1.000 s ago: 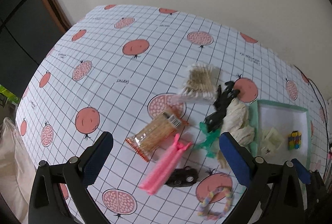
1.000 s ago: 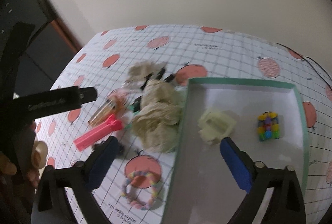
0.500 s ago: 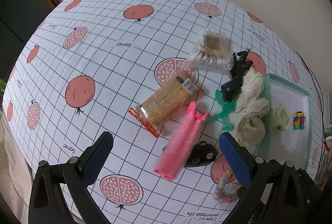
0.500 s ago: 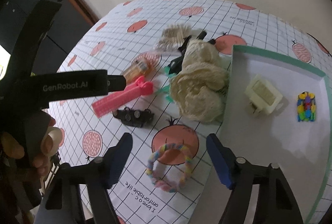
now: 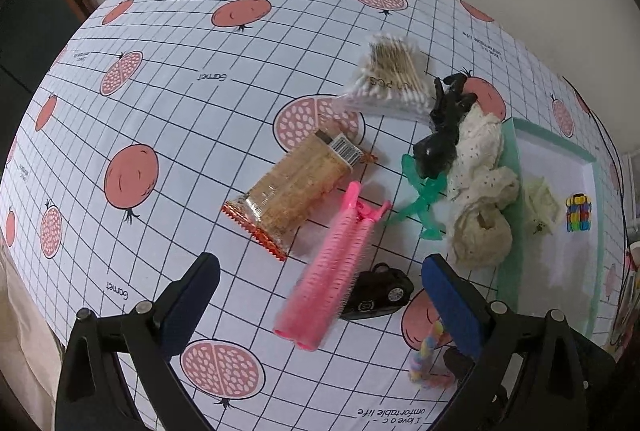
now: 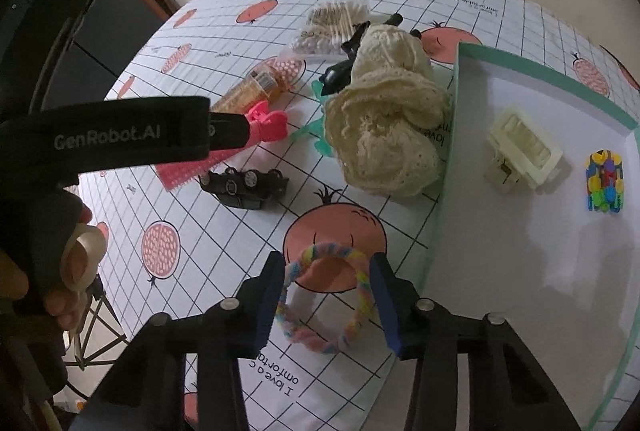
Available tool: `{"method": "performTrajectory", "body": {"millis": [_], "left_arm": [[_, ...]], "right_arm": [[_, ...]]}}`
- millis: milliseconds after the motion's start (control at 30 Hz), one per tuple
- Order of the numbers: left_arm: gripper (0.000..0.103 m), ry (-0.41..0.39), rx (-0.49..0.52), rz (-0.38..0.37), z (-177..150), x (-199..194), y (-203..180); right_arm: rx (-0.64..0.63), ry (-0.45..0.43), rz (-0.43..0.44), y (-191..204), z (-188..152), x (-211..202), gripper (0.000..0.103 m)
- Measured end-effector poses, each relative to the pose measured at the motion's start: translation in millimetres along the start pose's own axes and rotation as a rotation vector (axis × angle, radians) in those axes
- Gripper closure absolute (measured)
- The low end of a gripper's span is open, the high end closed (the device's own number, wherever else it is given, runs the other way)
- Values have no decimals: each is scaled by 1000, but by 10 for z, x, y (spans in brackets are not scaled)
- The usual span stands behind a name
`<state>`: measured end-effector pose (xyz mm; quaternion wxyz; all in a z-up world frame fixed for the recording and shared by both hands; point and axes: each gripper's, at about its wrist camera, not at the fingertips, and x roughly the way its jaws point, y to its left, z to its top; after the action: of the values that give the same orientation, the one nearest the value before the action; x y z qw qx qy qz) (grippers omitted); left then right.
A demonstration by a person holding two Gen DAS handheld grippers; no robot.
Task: Organize objects
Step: 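Grasp the pastel beaded bracelet with the right gripper while the left gripper grasps the pink roller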
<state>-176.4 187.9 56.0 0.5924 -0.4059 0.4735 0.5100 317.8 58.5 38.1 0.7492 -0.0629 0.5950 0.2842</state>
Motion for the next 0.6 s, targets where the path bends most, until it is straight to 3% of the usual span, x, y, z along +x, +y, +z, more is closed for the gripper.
{"method": "performTrajectory", "body": {"millis": [233,333,600], "left_arm": [[3,16,34,2,-6,92,-38],[13,29,48,-1,-10,144,-41],[16,39,88,6,-18,220,-33]], "right_arm": [[-2,42,-18,-3,-12,92,61],[2,62,-29,-17,-20,148,61],[2,91,-49,-38,-22,216,64]]}}
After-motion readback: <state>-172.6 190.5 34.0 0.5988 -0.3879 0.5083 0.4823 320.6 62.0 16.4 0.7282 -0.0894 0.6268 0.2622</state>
